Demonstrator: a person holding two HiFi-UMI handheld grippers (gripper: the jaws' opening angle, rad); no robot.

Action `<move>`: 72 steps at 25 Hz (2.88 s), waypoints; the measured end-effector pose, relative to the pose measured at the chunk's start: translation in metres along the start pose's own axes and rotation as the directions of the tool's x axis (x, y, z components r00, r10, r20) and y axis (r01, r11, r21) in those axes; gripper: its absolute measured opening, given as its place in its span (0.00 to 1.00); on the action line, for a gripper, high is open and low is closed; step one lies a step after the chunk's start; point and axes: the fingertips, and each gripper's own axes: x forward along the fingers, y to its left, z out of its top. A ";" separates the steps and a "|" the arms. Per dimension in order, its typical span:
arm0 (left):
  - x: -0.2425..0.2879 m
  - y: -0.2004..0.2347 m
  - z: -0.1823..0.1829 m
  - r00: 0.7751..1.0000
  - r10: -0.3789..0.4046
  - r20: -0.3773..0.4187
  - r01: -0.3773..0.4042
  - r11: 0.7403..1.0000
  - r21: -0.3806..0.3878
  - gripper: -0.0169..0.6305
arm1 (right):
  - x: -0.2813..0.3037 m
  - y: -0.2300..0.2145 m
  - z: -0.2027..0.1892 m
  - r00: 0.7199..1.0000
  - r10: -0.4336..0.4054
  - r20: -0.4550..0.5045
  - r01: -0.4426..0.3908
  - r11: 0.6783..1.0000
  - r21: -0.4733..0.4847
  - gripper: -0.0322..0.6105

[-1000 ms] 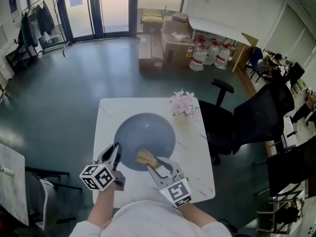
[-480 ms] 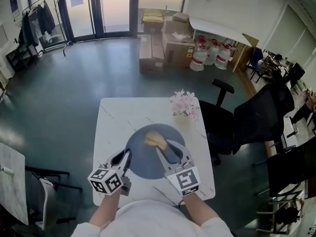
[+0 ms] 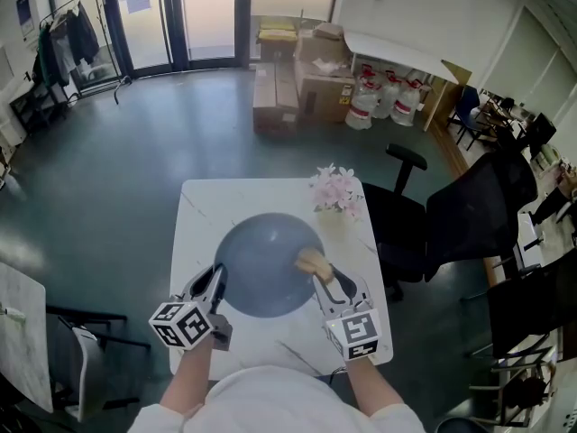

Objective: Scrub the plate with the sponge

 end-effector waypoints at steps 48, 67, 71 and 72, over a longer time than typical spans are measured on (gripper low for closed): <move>0.030 0.065 -0.052 0.987 0.135 -0.088 -0.149 0.971 -0.185 0.09 | 0.005 0.084 -0.007 0.976 0.219 -0.008 -0.219 0.975 0.045 0.27; 0.051 0.098 -0.122 0.938 0.211 -0.274 -0.277 0.933 -0.229 0.09 | -0.011 0.061 -0.033 0.985 0.160 -0.058 -0.153 0.983 0.098 0.27; 0.056 0.104 -0.134 0.923 0.229 -0.308 -0.303 0.927 -0.221 0.09 | -0.012 0.056 -0.037 0.987 0.151 -0.063 -0.143 0.984 0.105 0.27; 0.056 0.107 -0.138 0.919 0.234 -0.317 -0.311 0.924 -0.221 0.09 | -0.012 0.056 -0.039 0.987 0.149 -0.063 -0.142 0.984 0.107 0.27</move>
